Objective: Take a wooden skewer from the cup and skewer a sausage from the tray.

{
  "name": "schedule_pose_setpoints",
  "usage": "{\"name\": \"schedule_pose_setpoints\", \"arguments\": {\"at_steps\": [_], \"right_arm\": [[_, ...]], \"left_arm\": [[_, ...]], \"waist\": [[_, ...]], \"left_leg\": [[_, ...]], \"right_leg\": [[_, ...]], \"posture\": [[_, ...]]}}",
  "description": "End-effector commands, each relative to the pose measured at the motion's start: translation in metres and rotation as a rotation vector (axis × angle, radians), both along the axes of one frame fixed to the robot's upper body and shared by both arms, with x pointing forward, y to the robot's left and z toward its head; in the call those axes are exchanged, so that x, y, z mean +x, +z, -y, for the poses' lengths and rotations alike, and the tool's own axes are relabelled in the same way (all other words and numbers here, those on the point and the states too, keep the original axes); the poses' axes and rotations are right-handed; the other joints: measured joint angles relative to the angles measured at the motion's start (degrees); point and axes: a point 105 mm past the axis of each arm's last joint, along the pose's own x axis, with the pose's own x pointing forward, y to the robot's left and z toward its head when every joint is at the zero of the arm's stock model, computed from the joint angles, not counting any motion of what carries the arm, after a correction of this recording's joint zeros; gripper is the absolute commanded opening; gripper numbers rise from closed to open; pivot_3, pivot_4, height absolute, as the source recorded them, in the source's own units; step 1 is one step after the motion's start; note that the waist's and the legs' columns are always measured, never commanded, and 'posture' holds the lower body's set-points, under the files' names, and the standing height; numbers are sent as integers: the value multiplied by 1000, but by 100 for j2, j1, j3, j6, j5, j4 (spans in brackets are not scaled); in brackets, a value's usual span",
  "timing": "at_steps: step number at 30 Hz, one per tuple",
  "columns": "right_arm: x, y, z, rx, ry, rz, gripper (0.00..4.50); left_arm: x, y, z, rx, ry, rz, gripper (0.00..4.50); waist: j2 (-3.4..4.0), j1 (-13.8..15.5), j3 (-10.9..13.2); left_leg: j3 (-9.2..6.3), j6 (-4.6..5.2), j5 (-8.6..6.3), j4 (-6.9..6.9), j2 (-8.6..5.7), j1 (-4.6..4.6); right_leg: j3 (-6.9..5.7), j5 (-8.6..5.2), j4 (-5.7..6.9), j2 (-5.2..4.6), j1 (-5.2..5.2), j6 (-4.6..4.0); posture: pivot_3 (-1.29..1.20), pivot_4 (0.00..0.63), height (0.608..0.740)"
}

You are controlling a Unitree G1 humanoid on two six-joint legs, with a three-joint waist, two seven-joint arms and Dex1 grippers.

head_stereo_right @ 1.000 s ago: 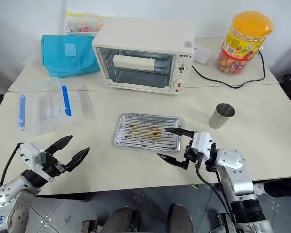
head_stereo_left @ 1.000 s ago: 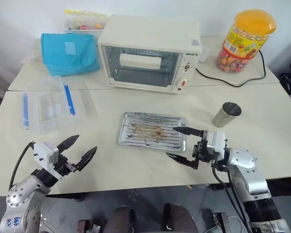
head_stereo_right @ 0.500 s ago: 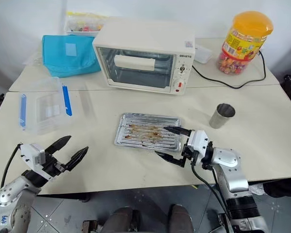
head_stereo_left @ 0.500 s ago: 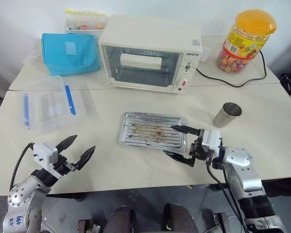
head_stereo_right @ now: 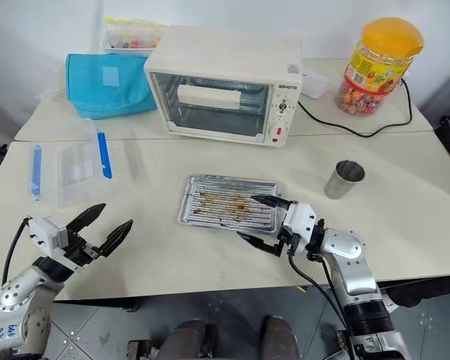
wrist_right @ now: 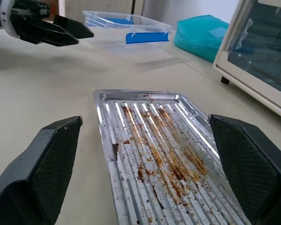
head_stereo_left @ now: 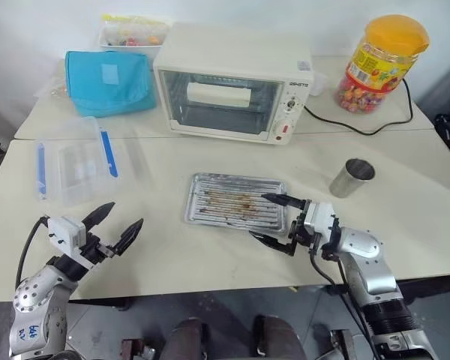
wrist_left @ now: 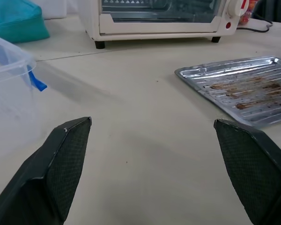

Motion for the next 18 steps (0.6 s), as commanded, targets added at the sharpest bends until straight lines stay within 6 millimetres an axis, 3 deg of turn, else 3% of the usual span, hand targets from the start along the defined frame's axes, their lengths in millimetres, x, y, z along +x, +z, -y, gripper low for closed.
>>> {"name": "schedule_pose_setpoints", "arguments": {"at_steps": [1,18], "right_arm": [[-4,12,4,16,4,32,4500],[-8,29,-7,67,20,90,4500]], "left_arm": [[-6,12,-1,4,17,39,4426],[-12,17,2,-37,28,32,4426]], "waist": [[0,2,0],[0,2,0]], "left_leg": [[0,0,0,0,0,0],[-1,0,0,0,1,0]], "right_leg": [[1,0,0,0,0,0],[2,0,0,1,0,0]], "posture": [[0,150,740],[0,150,740]]}}
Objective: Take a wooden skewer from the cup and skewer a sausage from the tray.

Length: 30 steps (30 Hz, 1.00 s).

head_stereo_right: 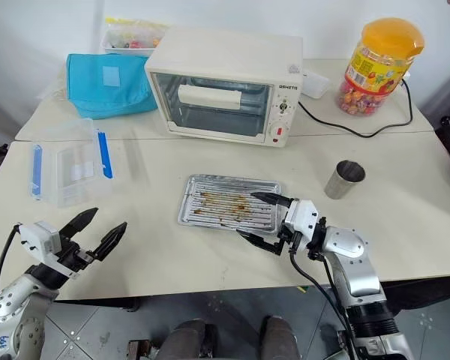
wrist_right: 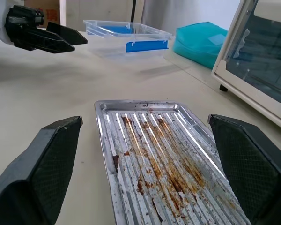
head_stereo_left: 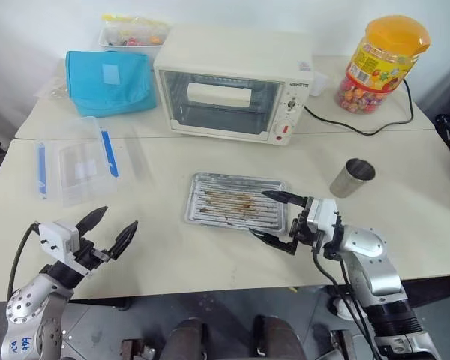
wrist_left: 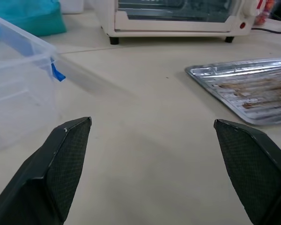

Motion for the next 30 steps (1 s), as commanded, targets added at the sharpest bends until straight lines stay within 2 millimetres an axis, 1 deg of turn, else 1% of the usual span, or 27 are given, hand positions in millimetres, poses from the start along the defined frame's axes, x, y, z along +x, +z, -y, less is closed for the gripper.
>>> {"name": "schedule_pose_setpoints", "arguments": {"at_steps": [1,7,12,20,24,28,30], "right_arm": [[-3,18,-2,36,9,75,4500],[-6,20,-4,49,19,74,4500],[-5,34,-6,115,20,99,4500],[-3,36,-6,112,18,101,4500],[-2,27,4,80,-10,79,4500],[-4,20,15,55,-16,52,4500],[-7,17,25,24,-32,38,4500]], "left_arm": [[-2,14,4,-12,-23,49,4426],[-2,16,4,-11,-22,47,4426],[-1,17,5,-6,-14,50,4426],[-1,18,8,-33,-26,51,4426],[1,16,10,-30,-29,49,4426],[3,16,11,-5,-28,54,4426],[2,14,11,36,-43,50,4426]], "waist": [[0,1,0],[0,2,0],[0,-4,0],[0,1,0],[0,7,0],[0,8,0],[0,6,0]], "left_leg": [[0,0,0,0,0,0],[0,0,0,0,0,0],[0,0,0,0,0,0],[-2,0,0,0,-1,0],[-1,0,0,0,0,0],[-1,0,0,0,-3,0],[0,0,0,-1,-1,0]], "right_leg": [[0,0,0,0,0,0],[0,0,0,0,0,0],[0,0,0,1,0,0],[0,0,1,0,-1,0],[-1,0,1,0,-1,0],[0,0,0,-1,1,0],[0,0,-1,0,0,0]], "posture": [[0,150,740],[0,150,740],[0,150,740],[0,150,740],[0,150,740],[0,150,740],[0,150,740]]}}
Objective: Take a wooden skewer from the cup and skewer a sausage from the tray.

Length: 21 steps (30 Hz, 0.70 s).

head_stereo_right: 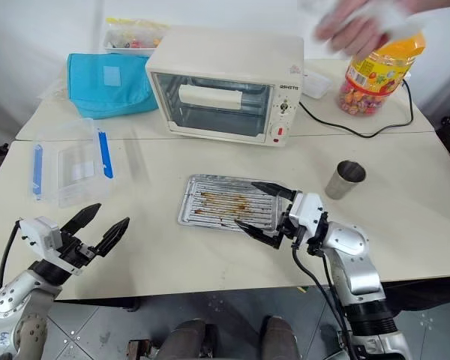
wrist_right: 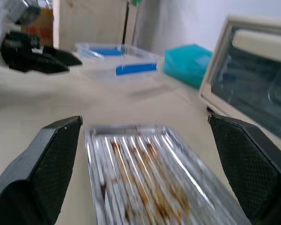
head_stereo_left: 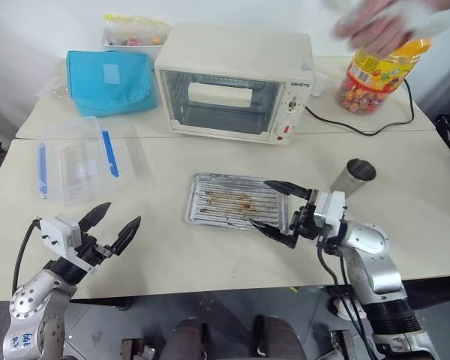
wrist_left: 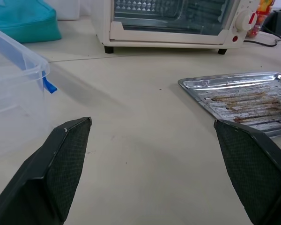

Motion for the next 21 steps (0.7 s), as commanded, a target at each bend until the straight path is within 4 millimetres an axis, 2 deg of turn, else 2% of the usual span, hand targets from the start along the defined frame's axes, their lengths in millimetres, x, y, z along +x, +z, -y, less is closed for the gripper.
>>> {"name": "schedule_pose_setpoints", "arguments": {"at_steps": [1,7,11,16,21], "right_arm": [[-7,3,21,-37,-27,14,4500],[-22,-11,64,-167,-112,-21,4500],[-27,-21,81,-222,-159,-40,4500],[-28,-30,87,-238,-190,-50,4500],[-28,-34,77,-233,-181,-53,4500]], "left_arm": [[-2,4,5,83,-41,31,4426],[-8,2,2,150,-81,22,4426],[-18,0,-6,142,-76,-11,4426],[-22,-1,-12,140,-27,-13,4426],[-25,-2,-6,110,-33,-18,4426]], "waist": [[0,6,0],[0,19,0],[0,1,0],[0,10,0],[0,34,0]], "left_leg": [[0,0,0,0,0,0],[7,1,0,0,-1,0],[10,1,0,-3,3,1],[14,1,0,-2,6,4],[11,1,0,1,2,4]], "right_leg": [[-1,0,1,0,0,0],[0,0,-13,-1,5,0],[0,0,-16,1,4,0],[3,0,-21,2,8,0],[4,0,-22,-3,12,0]], "posture": [[0,150,740],[0,150,740],[0,150,740],[0,150,740],[0,150,740]]}}
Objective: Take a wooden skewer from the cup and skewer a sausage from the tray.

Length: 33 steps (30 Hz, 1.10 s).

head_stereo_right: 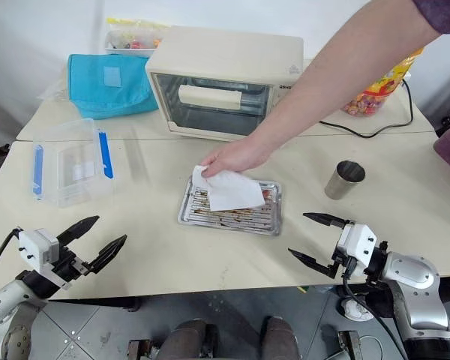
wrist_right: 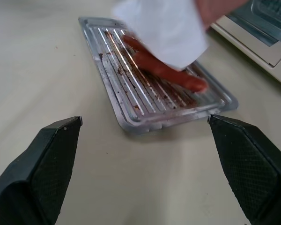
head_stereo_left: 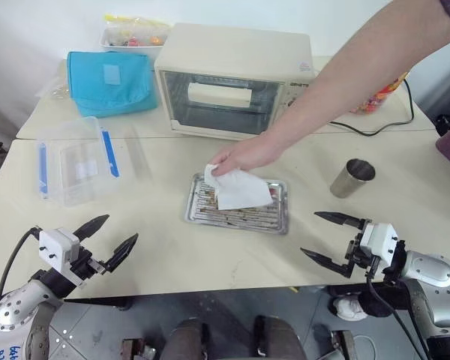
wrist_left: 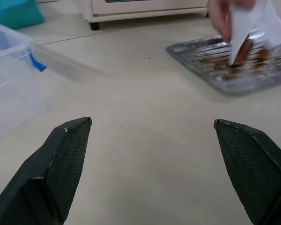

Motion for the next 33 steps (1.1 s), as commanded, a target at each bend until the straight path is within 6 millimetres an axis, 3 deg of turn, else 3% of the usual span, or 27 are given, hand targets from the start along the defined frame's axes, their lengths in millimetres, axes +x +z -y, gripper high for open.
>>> {"name": "schedule_pose_setpoints", "arguments": {"at_steps": [1,7,11,16,26,33], "right_arm": [[-1,4,-6,13,4,33,4500],[3,6,-12,28,1,43,4500],[3,5,-11,43,-37,50,4500],[2,5,-5,52,-93,49,4500],[-5,2,17,87,-234,27,4500],[-6,4,15,109,-207,40,4500]], "left_arm": [[-5,12,4,-7,-4,42,4426],[-5,13,4,-15,37,55,4426],[-2,21,-18,-18,213,131,4426],[-3,18,-14,-54,207,111,4426],[0,21,-23,-118,354,155,4426],[0,18,-9,-144,313,136,4426]], "waist": [[0,-7,0],[0,-13,0],[0,-12,0],[0,13,0],[-1,94,-1],[-2,106,-2]], "left_leg": [[0,0,0,0,1,0],[0,0,0,0,0,0],[0,0,0,0,1,0],[0,0,0,0,-1,0],[4,0,0,1,0,1],[5,0,0,1,0,1]], "right_leg": [[0,0,0,1,0,0],[0,0,-1,1,0,0],[-1,0,-1,2,0,0],[0,0,-1,1,1,0],[4,0,-2,2,1,0],[4,0,-5,3,1,0]], "posture": [[0,150,740],[0,150,740],[0,150,740],[0,150,740],[0,150,740],[0,150,740]]}}
